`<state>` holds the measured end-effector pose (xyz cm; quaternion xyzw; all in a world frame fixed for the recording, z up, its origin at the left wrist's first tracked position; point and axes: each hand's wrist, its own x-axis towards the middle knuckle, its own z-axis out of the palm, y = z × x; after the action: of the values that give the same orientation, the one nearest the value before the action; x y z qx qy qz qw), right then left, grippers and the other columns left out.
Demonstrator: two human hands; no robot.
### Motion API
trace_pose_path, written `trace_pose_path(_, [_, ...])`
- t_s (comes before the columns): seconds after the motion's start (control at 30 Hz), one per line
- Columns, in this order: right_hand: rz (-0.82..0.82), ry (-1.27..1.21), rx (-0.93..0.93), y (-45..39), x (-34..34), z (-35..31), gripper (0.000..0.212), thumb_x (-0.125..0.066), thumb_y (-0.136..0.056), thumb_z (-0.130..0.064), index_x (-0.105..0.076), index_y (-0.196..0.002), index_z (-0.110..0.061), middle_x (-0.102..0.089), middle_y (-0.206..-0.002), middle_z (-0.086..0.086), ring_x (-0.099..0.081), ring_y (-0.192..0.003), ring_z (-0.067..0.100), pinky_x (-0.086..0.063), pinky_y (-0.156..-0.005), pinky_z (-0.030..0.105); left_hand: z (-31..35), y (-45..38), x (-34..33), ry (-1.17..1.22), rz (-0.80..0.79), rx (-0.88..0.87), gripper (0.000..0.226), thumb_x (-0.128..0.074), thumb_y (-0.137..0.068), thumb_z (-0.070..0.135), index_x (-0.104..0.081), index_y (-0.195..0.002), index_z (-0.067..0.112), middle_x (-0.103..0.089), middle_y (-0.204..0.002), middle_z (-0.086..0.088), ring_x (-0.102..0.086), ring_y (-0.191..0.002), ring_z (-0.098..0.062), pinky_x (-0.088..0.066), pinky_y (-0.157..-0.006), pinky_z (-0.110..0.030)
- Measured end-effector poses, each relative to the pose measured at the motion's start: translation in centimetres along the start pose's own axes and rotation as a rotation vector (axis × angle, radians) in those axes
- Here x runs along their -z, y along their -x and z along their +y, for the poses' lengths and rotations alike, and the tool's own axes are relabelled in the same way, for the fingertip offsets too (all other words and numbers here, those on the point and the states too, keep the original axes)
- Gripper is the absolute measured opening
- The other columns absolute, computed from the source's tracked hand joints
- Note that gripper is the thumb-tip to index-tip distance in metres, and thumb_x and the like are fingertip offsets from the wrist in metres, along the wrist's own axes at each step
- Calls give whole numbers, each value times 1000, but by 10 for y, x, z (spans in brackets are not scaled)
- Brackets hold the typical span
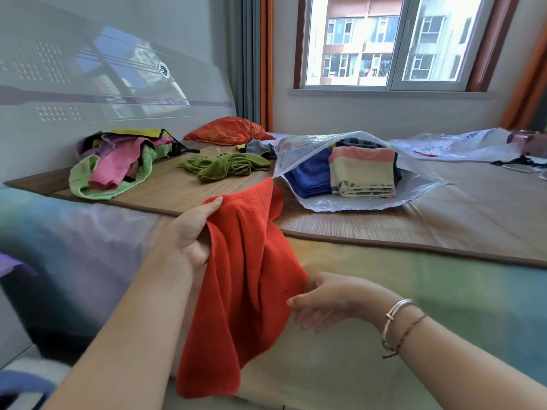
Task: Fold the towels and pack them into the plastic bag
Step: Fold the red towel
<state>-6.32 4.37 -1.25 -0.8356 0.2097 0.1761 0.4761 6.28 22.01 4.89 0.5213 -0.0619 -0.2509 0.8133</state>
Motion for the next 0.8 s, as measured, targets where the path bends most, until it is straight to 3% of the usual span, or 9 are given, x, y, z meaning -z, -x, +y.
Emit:
trace_pose_path(0.13, [171, -241, 82, -10, -10, -10, 11, -64, -91, -15, -61, -95, -6, -67, -92, 14, -66, -79, 26, -56, -81, 40, 5, 8, 2, 5, 28, -33, 25, -48, -100, 20, -62, -86, 4, -70, -60, -9, -69, -52, -17, -56, -42, -33])
trace_pose_path(0.23, [301, -529, 231, -2, 6, -22, 6, -62, -92, -12, -64, -96, -7, -67, -86, 10, -64, -71, 21, -56, -74, 35, 13, 7, 11, 13, 143, -89, 25, -51, -99, 26, -61, -83, 10, -69, -59, -5, -67, -53, -15, -54, -44, -28])
trace_pose_path(0.33, [431, -767, 485, 19, 33, -33, 5, -60, -93, -16, -63, -92, -12, -66, -81, 3, -62, -67, 13, -52, -64, 26, 27, 8, 25, 53, 276, -194, 19, -55, -97, 29, -63, -88, 14, -67, -78, -2, -63, -64, -11, -50, -47, -24])
trace_pose_path(0.43, [557, -955, 669, 41, 55, -38, 10, -63, -92, -25, -67, -96, -16, -65, -77, -2, -58, -64, 9, -48, -55, 21, 42, 14, 35, 50, 322, -350, 11, -62, -93, 26, -66, -96, 17, -67, -86, 0, -65, -59, -6, -50, -47, -20])
trace_pose_path(0.53, [649, -1034, 816, 60, 63, -45, 16, -65, -89, -25, -70, -94, -10, -67, -86, 8, -59, -72, 14, -50, -63, 24, 53, 30, 35, -90, 368, -530, 7, -67, -90, 27, -68, -90, 20, -66, -75, 11, -59, -67, -6, -48, -66, -26])
trace_pose_path(0.63, [731, -1006, 957, 69, 60, -57, 33, -62, -92, -23, -66, -111, 5, -65, -112, 24, -58, -92, 23, -49, -79, 32, 65, 42, 43, -307, 452, -764, 20, -72, -80, 49, -74, -87, 31, -70, -76, 19, -62, -87, -13, -49, -90, -37])
trace_pose_path(0.67, [758, -990, 992, 70, 58, -61, 35, -62, -92, -23, -65, -112, 5, -64, -116, 26, -57, -95, 24, -47, -83, 35, 70, 45, 46, -354, 481, -819, 27, -73, -74, 59, -75, -77, 32, -70, -80, 8, -61, -86, -17, -49, -88, -38])
trace_pose_path(0.73, [793, -962, 1035, 70, 55, -69, 31, -67, -87, -28, -71, -103, -2, -67, -111, 23, -57, -96, 22, -44, -86, 38, 76, 51, 50, -380, 521, -893, 38, -72, -72, 61, -70, -64, 23, -51, -68, -6, -43, -66, -19, -40, -65, -33])
trace_pose_path(0.8, [785, -971, 1031, 65, 51, -75, 18, -69, -83, -31, -75, -86, -15, -71, -93, 6, -57, -87, 16, -46, -81, 32, 79, 51, 52, -324, 532, -886, 42, -73, -76, 54, -61, -52, 21, -38, -54, 2, -31, -54, -12, -29, -52, -27])
